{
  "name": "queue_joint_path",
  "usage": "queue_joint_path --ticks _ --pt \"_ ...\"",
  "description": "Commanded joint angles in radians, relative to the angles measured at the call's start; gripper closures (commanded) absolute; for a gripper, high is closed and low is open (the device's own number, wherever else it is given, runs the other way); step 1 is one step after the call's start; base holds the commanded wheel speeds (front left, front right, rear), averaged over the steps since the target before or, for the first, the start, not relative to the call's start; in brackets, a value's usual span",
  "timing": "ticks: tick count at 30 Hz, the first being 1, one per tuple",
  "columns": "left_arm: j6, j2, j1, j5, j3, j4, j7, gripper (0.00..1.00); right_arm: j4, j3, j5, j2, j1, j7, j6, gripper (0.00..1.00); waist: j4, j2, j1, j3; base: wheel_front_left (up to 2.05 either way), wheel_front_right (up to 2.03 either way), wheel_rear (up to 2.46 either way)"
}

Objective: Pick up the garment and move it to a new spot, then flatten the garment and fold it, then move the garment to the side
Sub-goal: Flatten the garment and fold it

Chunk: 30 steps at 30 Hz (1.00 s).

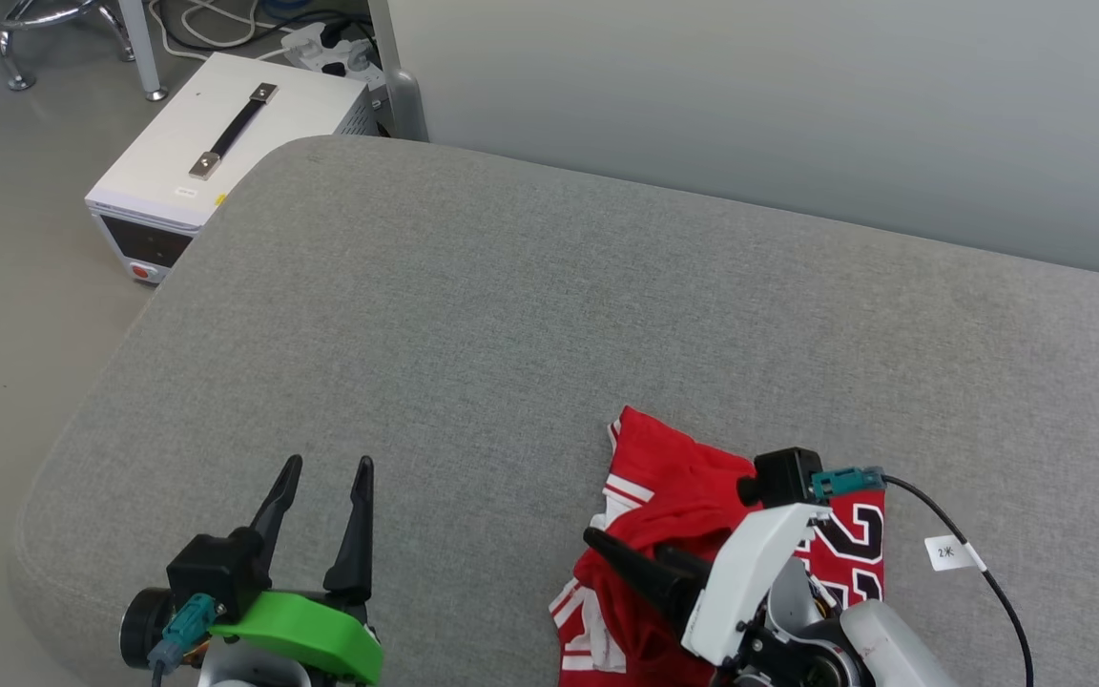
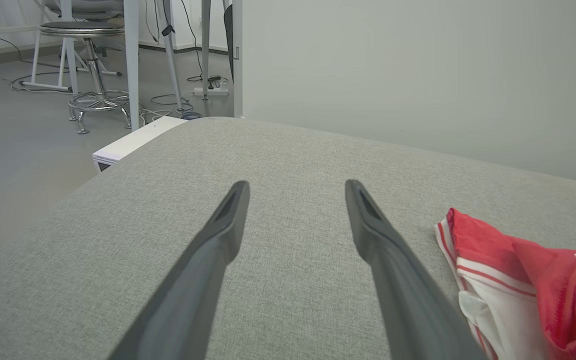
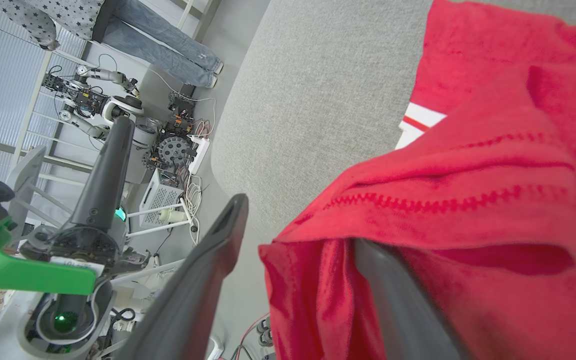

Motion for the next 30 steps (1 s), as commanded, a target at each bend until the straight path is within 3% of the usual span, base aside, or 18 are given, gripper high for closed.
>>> queue_joint_path --ticks 1,6,12,13,18,24,30 --pt "-0.003 -0.002 -0.010 -0.005 0.005 0.001 -0.006 0.00 -0.005 0.005 0.011 -0.002 -0.022 -0.008 -0.001 0.00 -0.005 0.0000 0.0000 -0.006 0.00 0.00 0.00" --pt "-0.003 0.000 -0.003 -0.004 0.003 0.000 -0.006 0.00 -0.018 -0.003 -0.024 -0.002 -0.053 -0.026 -0.001 0.00 -0.023 0.0000 0.0000 -0.023 0.00 0.00 0.00" --pt "-0.003 0.001 0.001 -0.002 0.003 -0.001 -0.006 0.00 -0.042 0.024 -0.299 -0.050 -0.102 0.032 -0.001 0.00 -0.054 0.0000 0.0000 -0.039 0.00 0.00 0.00" --pt "-0.003 0.003 0.003 -0.002 0.002 0.000 -0.006 0.00 -0.054 0.046 -0.383 -0.080 -0.111 0.097 -0.001 0.00 -0.065 0.0000 0.0000 -0.044 0.00 0.00 0.00" --pt "-0.003 0.003 0.002 -0.003 0.000 0.002 -0.006 0.00 -0.123 0.088 -0.486 -0.138 -0.128 0.140 -0.001 0.00 -0.079 0.0000 0.0000 -0.048 0.00 0.00 0.00" --pt "-0.003 0.001 0.009 -0.003 -0.007 -0.001 -0.006 0.00 -0.191 0.032 -0.586 -0.202 -0.135 0.041 -0.001 0.00 -0.103 0.0000 0.0000 -0.060 0.00 0.00 0.00" --pt "-0.003 -0.003 0.021 -0.005 -0.010 -0.023 -0.006 0.00 -0.235 -0.073 -0.696 -0.287 -0.111 -0.137 -0.001 0.00 -0.138 0.0000 0.0000 -0.063 0.00 0.00 0.00"
